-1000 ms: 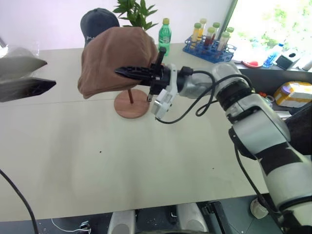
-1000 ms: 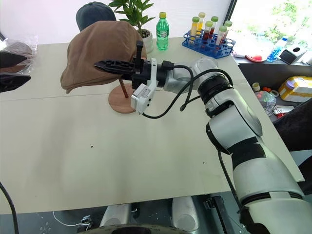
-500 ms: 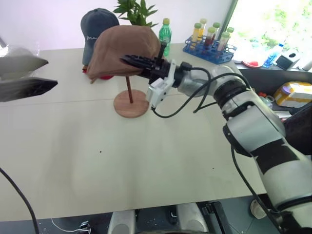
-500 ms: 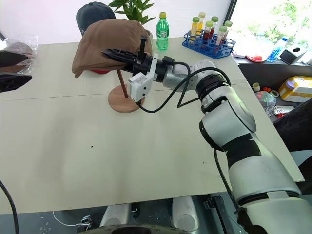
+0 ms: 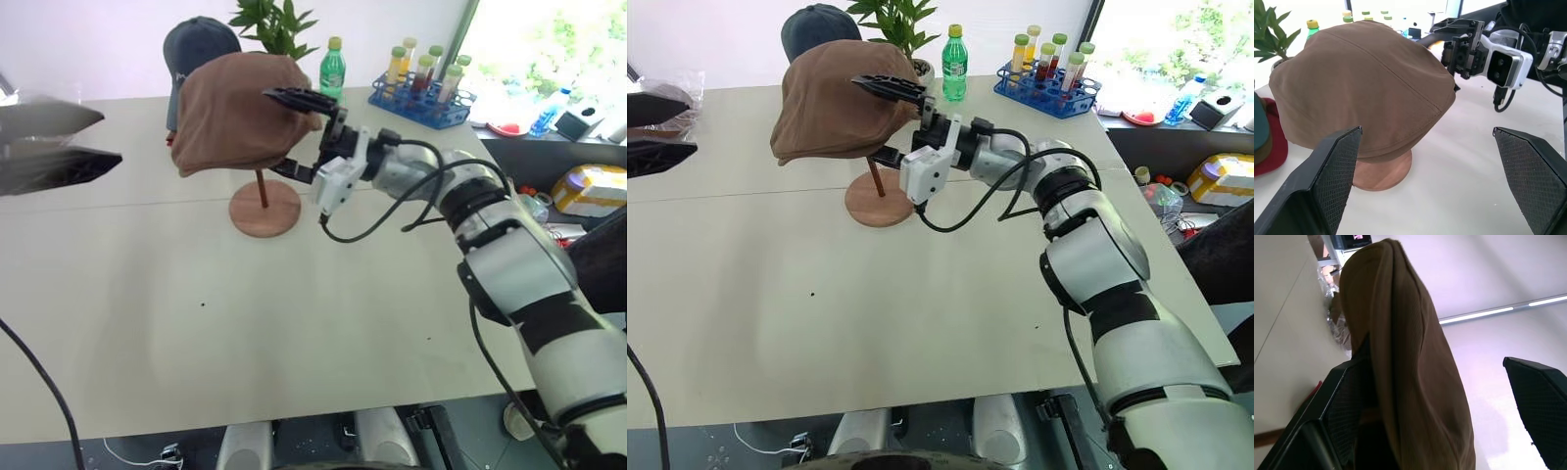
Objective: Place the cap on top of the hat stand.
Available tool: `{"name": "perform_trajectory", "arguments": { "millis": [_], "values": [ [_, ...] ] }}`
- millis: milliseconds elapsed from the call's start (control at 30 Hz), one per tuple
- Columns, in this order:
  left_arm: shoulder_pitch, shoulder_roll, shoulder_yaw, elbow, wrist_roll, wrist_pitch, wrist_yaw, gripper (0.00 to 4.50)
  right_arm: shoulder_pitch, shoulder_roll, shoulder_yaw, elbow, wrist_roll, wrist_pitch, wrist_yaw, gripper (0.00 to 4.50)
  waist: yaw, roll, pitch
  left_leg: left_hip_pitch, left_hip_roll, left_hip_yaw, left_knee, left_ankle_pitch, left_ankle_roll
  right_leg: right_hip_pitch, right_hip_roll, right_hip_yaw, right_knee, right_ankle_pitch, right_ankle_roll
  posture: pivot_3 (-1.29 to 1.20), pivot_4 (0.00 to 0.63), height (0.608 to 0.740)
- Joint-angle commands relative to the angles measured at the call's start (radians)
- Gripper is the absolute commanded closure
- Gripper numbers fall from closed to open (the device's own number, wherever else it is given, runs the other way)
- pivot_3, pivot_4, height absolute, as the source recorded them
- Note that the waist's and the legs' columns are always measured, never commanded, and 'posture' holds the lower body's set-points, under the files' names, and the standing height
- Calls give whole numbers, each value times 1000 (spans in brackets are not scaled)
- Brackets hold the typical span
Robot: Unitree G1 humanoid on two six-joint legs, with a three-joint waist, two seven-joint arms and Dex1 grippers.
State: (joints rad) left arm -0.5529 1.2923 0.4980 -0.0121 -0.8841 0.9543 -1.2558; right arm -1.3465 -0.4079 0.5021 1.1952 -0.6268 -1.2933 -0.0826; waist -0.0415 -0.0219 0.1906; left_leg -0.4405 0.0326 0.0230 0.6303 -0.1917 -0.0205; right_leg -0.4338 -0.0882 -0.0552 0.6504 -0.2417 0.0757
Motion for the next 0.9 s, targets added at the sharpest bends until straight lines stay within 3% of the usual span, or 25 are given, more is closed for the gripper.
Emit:
{"name": "perform_trajectory", "arguments": {
  "millis": [33, 167, 200, 267, 367, 500, 667, 800, 900],
  "values": [
    [-5, -5, 21, -15, -17, -2, 10, 0, 75, -83, -51, -112, 139, -1, 144, 52, 0, 0, 0, 0, 0, 0, 0, 0, 0, 0, 0, 0, 0, 0, 0, 0, 150, 740],
    [27, -26, 27, -27, -8, -14, 13, 0, 242, -204, -72, -352, 377, 103, 368, 52, 0, 0, 0, 1, 0, 0, 0, 0, 0, 1, 0, 0, 0, 0, 0, 0, 150, 740],
    [42, -28, 31, -33, 0, -23, 11, 0, 310, -261, -79, -481, 493, 200, 459, 52, 0, 0, 0, 2, 0, 0, 0, 0, 0, 2, 0, 0, 0, 0, 0, 0, 150, 740],
    [67, -29, 41, -40, 10, -37, 4, 0, 433, -364, -103, -745, 741, 458, 639, 52, 2, 1, 0, 2, 0, 0, -1, 0, 0, 2, 0, 0, 0, 0, 0, 0, 150, 740],
    [111, -11, 66, -39, 32, -63, -23, 0, 563, -561, -186, -1119, 1147, 999, 851, 52, 5, 2, 2, 3, 1, 0, -1, 0, 0, 3, 0, 0, 0, 0, 0, 0, 150, 740],
    [170, 42, 88, -9, 95, -131, -101, 0, 561, -800, -332, -1314, 1557, 1582, 1070, 52, 6, 4, 3, 6, 2, 1, -1, 0, 0, 5, 0, 0, -1, -2, -3, 0, 150, 740],
    [206, 138, 92, 108, 183, -239, -227, 0, 344, -898, -392, -1173, 1628, 1984, 1314, 52, 2, 5, 3, 10, 3, 4, -3, -1, 0, 5, -1, 0, -3, -3, -9, 0, 150, 740],
    [151, 176, 65, 206, 212, -299, -246, 0, 266, -901, -364, -1092, 1524, 2066, 1495, 52, 6, 4, 3, 9, 3, 5, -3, -4, -3, 0, -2, 0, -6, -3, -10, 0, 150, 740],
    [120, 183, 42, 236, 227, -329, -253, 0, 213, -835, -373, -1033, 1467, 2102, 1504, 52, 5, 4, 3, 5, 3, 7, -2, -4, -1, -3, -3, 1, -6, -3, -9, 0, 150, 740]
  ]
}}
